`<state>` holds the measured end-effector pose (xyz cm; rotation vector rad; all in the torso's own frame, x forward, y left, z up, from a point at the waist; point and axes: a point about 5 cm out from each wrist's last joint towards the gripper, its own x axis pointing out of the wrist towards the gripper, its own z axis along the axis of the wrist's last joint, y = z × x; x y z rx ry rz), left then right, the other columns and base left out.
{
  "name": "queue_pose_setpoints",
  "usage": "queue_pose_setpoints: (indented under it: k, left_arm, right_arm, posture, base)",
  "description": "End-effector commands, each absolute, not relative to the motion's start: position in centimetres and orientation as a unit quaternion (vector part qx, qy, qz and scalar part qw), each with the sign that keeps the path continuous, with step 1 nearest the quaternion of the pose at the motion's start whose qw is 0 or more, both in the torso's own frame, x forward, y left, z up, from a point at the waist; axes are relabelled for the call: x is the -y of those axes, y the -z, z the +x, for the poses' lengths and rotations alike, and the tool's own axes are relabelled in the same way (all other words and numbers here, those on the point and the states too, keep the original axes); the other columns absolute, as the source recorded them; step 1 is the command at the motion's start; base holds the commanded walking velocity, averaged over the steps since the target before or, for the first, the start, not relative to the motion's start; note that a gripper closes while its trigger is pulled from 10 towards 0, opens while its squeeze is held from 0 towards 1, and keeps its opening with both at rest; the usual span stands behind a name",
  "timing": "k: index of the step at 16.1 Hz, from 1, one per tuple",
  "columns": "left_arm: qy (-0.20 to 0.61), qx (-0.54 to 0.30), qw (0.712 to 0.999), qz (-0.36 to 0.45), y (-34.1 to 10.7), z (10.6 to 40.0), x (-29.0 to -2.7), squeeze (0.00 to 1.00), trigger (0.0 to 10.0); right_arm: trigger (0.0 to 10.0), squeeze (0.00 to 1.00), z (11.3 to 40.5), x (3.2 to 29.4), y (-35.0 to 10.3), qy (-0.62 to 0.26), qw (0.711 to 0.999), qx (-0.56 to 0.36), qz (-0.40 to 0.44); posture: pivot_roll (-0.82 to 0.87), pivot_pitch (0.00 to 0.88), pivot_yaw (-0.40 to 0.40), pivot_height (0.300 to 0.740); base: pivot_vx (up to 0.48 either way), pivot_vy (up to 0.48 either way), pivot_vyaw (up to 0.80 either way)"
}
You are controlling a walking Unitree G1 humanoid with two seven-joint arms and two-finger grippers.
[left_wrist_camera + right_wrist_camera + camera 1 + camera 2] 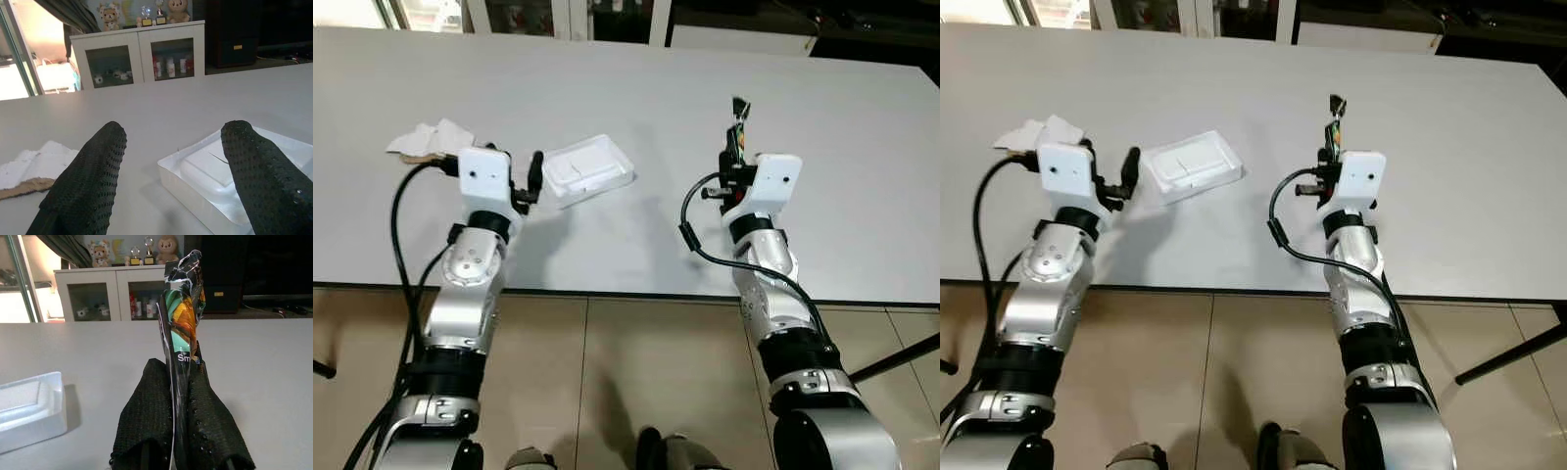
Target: Picking trash to rubbish bin
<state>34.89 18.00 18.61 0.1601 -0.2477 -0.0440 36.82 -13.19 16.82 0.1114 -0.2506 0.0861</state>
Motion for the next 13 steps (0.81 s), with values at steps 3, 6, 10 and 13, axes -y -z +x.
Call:
queue_pose_setpoints:
  k: [3, 6, 10, 13]
  left_arm:
    - [0.024, 0.133, 0.987, 0.091, -18.75, 35.11, -17.45, 0.00, 10.0]
    - [0.020, 0.128, 0.987, 0.096, -18.31, 35.31, -17.55, 0.00, 10.0]
    - [0.014, 0.133, 0.986, 0.095, -18.39, 35.37, -17.79, 0.00, 10.0]
    - [0.011, 0.134, 0.986, 0.097, -18.37, 35.45, -17.89, 0.00, 10.0]
  right_arm:
    - [10.0, 0.00, 36.89, 13.28, -17.24, -0.032, 0.989, 0.136, 0.056]
    - [10.0, 0.00, 36.76, 12.70, -16.94, -0.038, 0.988, 0.133, 0.062]
    - [10.0, 0.00, 36.88, 12.74, -16.99, -0.039, 0.989, 0.132, 0.060]
    - [10.0, 0.00, 36.91, 12.72, -17.05, -0.040, 0.989, 0.133, 0.059]
  posture:
    - [0.00, 0.119, -0.045, 0.740]
    - [0.00, 0.118, -0.042, 0.740]
    - [0.00, 0.109, -0.044, 0.740]
    - [-0.01, 0.107, -0.044, 0.740]
  base:
    - [0.000, 0.000, 0.00]
    - [0.000, 0.000, 0.00]
    - [0.000, 0.000, 0.00]
    - [0.000, 0.000, 0.00]
